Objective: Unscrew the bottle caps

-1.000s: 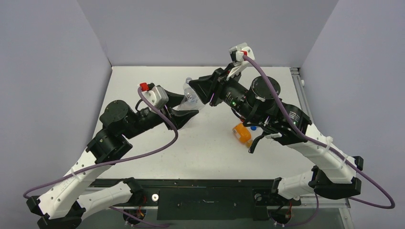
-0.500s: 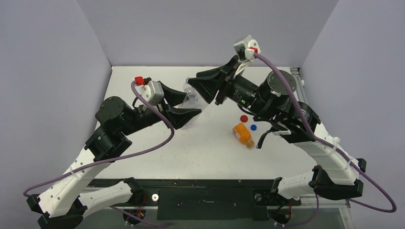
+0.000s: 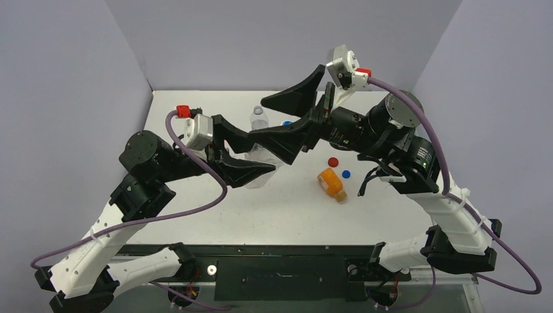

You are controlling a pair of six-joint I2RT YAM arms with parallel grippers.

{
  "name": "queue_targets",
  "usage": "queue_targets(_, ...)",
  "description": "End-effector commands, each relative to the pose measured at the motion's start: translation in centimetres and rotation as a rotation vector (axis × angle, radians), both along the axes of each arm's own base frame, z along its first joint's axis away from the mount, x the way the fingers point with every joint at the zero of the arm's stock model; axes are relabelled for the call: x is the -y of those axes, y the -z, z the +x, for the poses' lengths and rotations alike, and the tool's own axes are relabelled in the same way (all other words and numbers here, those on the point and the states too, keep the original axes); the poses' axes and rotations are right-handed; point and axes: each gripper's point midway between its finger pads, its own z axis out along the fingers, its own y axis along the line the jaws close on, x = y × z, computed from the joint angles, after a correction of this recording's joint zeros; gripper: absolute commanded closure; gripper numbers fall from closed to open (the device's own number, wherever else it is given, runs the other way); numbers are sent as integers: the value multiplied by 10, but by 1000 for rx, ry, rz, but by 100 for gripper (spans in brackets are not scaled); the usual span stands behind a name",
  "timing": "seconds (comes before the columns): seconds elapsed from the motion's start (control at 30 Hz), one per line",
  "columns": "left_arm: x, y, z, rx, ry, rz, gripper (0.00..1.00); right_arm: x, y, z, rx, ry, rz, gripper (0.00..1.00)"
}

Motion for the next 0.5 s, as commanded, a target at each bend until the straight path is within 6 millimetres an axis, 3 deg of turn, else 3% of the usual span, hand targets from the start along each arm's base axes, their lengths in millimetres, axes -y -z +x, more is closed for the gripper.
queue_targets(0.0,-6,5,13,122,-88,9,77,27,-19,40,-84,294,78,21)
queue_targets(0.1,-15,8,45,178,-274,8,79,35,-8,66,-149,471,80,19)
queue_targets(0.2,-24,13,73,223,-422,27,80,30,3,76,-188,533,60,19)
queue_targets(0.47,-33,15,90,226,-529,37,80,17,14,87,-239,584,7,20)
